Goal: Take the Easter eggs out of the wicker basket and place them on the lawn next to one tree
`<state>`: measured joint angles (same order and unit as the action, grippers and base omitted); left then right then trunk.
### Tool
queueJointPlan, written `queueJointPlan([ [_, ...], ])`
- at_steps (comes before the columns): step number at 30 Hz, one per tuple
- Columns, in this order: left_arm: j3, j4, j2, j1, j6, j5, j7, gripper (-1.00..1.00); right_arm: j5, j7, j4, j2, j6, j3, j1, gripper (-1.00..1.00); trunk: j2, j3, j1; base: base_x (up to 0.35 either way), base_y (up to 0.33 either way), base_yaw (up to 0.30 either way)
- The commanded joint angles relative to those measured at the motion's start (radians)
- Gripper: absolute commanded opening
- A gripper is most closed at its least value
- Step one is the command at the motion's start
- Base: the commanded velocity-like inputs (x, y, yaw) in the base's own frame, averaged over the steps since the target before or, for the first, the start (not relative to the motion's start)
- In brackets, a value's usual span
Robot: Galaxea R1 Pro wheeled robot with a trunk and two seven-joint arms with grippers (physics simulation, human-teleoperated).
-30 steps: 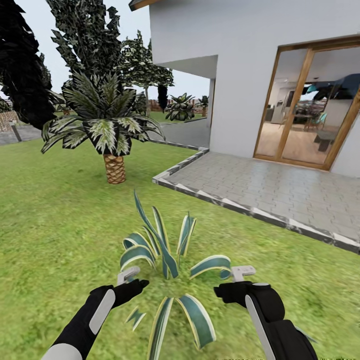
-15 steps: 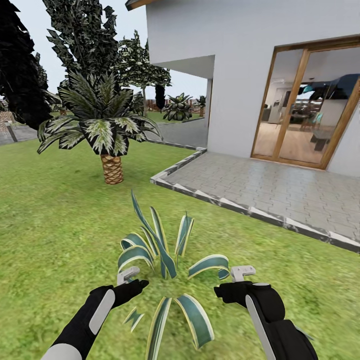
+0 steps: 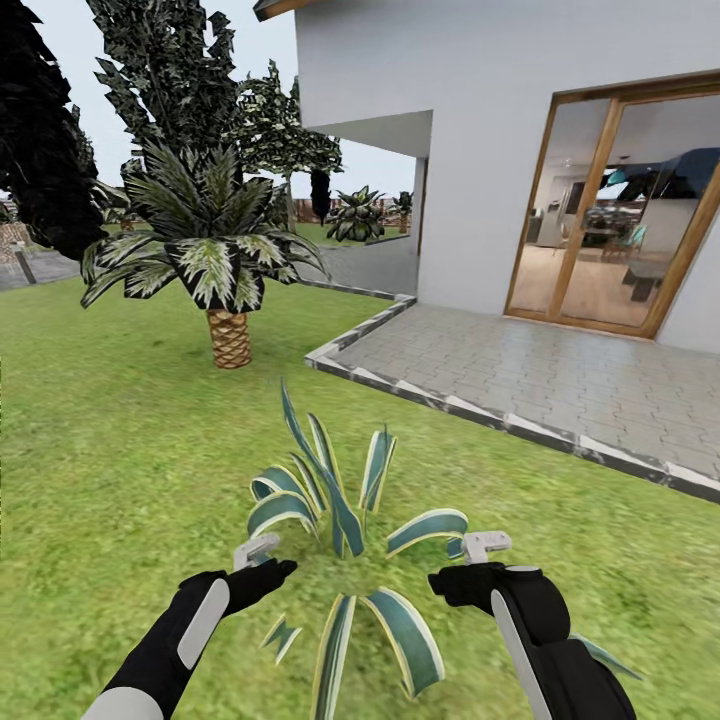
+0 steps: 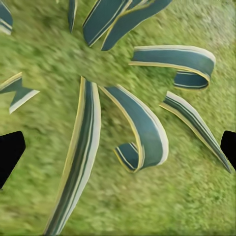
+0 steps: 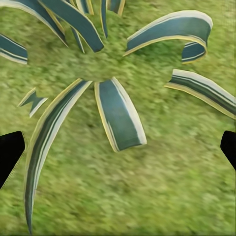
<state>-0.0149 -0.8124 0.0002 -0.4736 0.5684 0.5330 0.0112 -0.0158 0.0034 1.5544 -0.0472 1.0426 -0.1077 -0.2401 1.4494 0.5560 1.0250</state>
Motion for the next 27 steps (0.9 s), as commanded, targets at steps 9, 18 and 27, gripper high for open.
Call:
queueJointPlan([
  [9, 0.000, -0.001, 0.001, 0.000, 0.003, 0.004, 0.001, 1.00, -0.001, 0.000, 0.001, -0.001, 0.005, 0.000, -0.001, 1.00, 0.001, 0.001, 0.000, 0.000, 0.273, 0.000],
  [18, 0.000, -0.001, 0.001, 0.000, 0.003, 0.004, 0.001, 1.00, -0.001, 0.000, 0.001, -0.001, 0.005, 0.000, -0.001, 1.00, 0.001, 0.001, 0.000, 0.000, 0.139, 0.000],
  [27, 0.001, -0.001, 0.002, 0.000, 0.004, 0.004, 0.001, 1.00, -0.001, 0.000, 0.001, -0.002, 0.005, 0.000, -0.001, 1.00, 0.001, 0.001, 0.000, 0.000, 0.115, 0.000],
])
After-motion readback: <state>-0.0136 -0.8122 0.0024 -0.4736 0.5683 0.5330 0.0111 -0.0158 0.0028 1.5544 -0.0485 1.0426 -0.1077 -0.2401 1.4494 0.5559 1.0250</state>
